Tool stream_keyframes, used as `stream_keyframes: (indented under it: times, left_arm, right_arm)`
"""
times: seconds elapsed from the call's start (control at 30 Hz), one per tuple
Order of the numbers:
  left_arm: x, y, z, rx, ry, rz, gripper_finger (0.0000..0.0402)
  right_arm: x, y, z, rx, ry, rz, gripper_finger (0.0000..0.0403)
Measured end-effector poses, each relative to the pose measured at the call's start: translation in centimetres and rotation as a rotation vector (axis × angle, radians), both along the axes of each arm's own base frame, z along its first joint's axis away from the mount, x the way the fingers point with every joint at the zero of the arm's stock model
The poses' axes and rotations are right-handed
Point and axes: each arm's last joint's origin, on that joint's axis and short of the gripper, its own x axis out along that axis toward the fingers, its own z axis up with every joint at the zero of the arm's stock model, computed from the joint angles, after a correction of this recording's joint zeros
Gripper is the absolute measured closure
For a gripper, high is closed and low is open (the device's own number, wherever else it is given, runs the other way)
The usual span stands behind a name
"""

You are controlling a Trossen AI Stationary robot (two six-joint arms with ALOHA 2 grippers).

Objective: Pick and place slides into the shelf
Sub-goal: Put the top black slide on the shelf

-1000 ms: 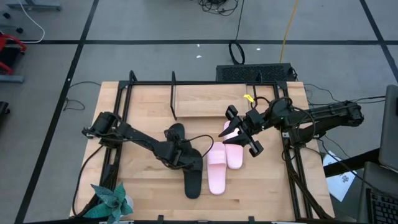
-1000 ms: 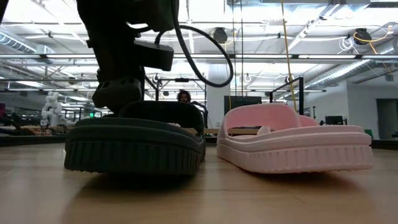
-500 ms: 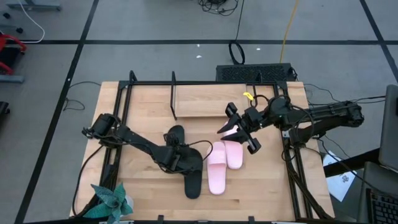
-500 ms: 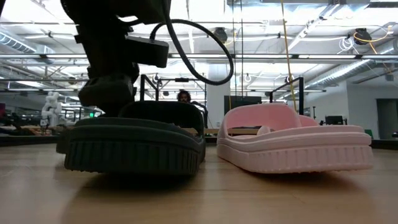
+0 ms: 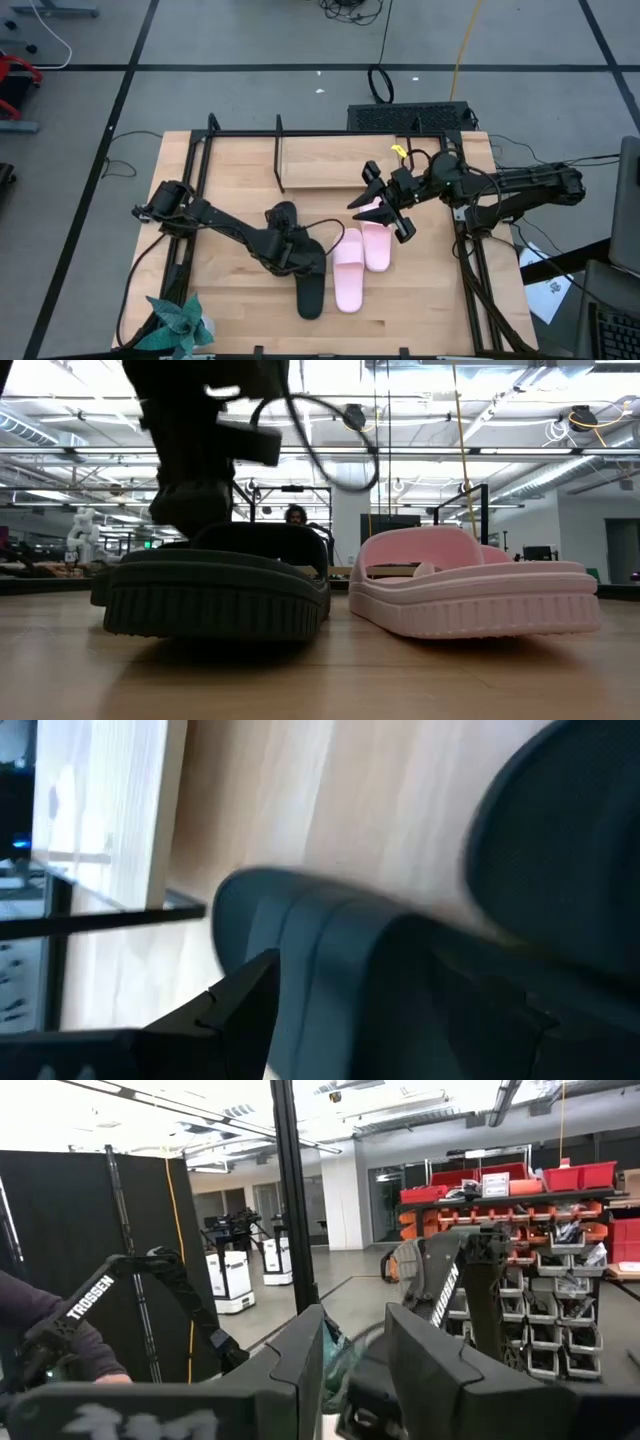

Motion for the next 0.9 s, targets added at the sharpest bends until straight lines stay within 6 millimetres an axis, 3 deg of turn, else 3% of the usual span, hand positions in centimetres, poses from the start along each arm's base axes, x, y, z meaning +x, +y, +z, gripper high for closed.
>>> stream_keyframes:
  times: [0.2,0.43,0.67,0.9]
  left_arm:
    - [0.2,-2.1,1.2,-0.035,-0.020,-0.078,0.0151]
    - [-1.2,-4.3,1.1,-0.104,0.049,-0.116,0.0151]
    - [-2.2,-5.1,1.2,-0.082,0.012,-0.019,0.0151]
    - [-1.6,-5.6,2.6,-0.101,-0.024,-0.015,0.0151]
  right_arm:
    - [0.1,-0.7,-0.1,0.001,0.016,-0.030,0.0305]
    - [0.1,-1.4,-0.2,0.024,0.026,-0.048,0.0305]
    - [0.2,-1.5,-0.7,0.021,0.081,-0.054,0.0305]
    - [0.3,-3.0,-2.6,0.018,0.277,-0.114,0.0305]
